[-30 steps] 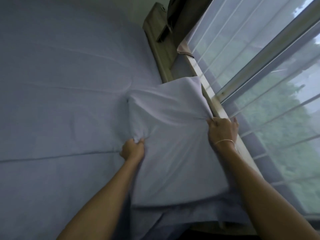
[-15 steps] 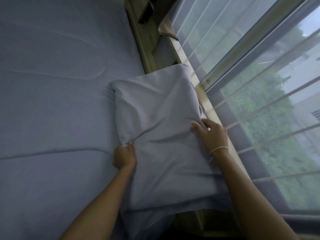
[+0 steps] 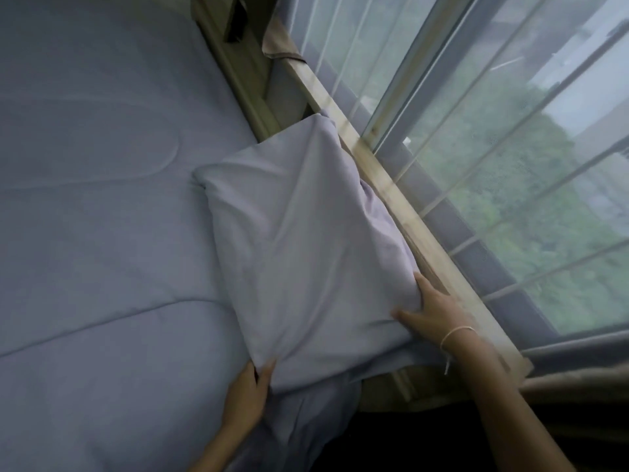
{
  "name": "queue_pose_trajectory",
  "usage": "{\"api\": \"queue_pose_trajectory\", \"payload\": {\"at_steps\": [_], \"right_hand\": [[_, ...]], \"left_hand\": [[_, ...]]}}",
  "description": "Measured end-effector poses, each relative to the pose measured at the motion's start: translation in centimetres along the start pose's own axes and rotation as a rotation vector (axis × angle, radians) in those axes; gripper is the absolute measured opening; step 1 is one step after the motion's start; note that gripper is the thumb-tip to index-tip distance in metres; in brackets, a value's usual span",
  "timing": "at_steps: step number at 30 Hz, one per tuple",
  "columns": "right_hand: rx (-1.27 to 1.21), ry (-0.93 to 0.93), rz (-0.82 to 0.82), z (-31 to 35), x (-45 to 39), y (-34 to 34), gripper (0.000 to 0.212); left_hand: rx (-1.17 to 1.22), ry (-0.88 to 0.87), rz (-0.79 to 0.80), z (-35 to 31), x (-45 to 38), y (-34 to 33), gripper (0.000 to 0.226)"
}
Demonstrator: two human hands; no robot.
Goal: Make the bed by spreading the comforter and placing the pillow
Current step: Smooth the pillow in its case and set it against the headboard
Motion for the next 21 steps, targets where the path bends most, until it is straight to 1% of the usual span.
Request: {"api": "queue_pose_trajectory", "payload": {"at_steps": [2,3,5,6,8,11,12,14,16,18,21], "right_hand": [[-0.063,-0.029,-0.003,-1.5,1.2,-0.1,0.083],[-0.082,-0.033,-0.021,-2.0,1.6,0.1,0.08],[-0.1,-0.021,-0.05,-2.4,2.0,0.3,0.072],[-0.127,-0.029,-0.074,-3.0,2.2,0.7,0.069],[-0.183,-0.039,-0.117,-3.8,2.7,0.9,0.064],[-0.227,-0.067,-0.175,-4.6,2.8,0.6,0.06],[-0.245,-0.078,-0.201,-4.8,2.9,0.7,0.059],[-0.28,-0.097,-0.271,-4.9,3.2,1.0,0.056],[-0.258,-0.124,-0.351,-5.3,3.2,1.4,0.055],[-0.209,-0.144,-0.423,-5.5,3.2,1.5,0.046],[-0.186,-0.16,-0.508,-5.3,3.2,0.8,0.027]], "left_hand": [[-0.1,0.029,0.055,-0.2,-1.2,0.6,0.049],[-0.142,0.037,0.017,-0.6,-2.1,1.9,0.054],[-0.138,0.047,-0.191,-2.3,-4.0,6.5,0.064],[-0.121,0.029,-0.288,-4.7,-4.5,8.3,0.062],[-0.082,-0.04,-0.419,-11.2,-5.3,11.0,0.049],[-0.133,-0.232,-0.491,-22.9,-7.1,11.6,0.03],[-0.162,-0.292,-0.502,-26.6,-7.7,11.2,0.029],[-0.211,-0.373,-0.504,-32.9,-8.7,10.1,0.036],[-0.271,-0.381,-0.519,-37.9,-9.9,9.0,0.048],[-0.344,-0.335,-0.547,-40.8,-11.3,7.7,0.06],[-0.402,-0.201,-0.521,-41.8,-13.7,6.3,0.078]]}}
Point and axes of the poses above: each hand's wrist, its own x-axis away from the middle knuckle, its own y-axis out of the back of the hand, z = x × y, the point moved 10 cm from there along -x, towards the middle knuckle, and after that the axes turned 7 degrees about y, right-handed, at the moved point
